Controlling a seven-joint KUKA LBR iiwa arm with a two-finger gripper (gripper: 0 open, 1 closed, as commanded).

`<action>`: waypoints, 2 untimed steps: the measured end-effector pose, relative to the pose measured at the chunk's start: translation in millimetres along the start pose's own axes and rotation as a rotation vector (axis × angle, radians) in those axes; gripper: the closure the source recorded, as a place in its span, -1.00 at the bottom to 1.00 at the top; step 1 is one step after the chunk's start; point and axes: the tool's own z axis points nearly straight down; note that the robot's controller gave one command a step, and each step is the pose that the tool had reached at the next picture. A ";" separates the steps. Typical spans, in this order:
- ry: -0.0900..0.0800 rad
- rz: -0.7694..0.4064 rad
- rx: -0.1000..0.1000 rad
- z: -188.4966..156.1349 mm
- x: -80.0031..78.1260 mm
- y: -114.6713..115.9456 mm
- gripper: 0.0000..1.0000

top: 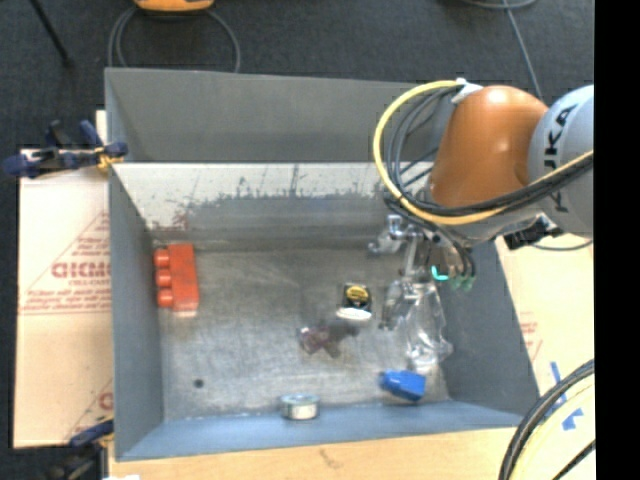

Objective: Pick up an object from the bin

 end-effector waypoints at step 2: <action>-0.007 -0.312 0.001 111.3 0.5 20.2 1.00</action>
Offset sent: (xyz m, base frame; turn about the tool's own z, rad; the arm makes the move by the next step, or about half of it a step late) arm -0.0018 0.0210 -0.1118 -0.3129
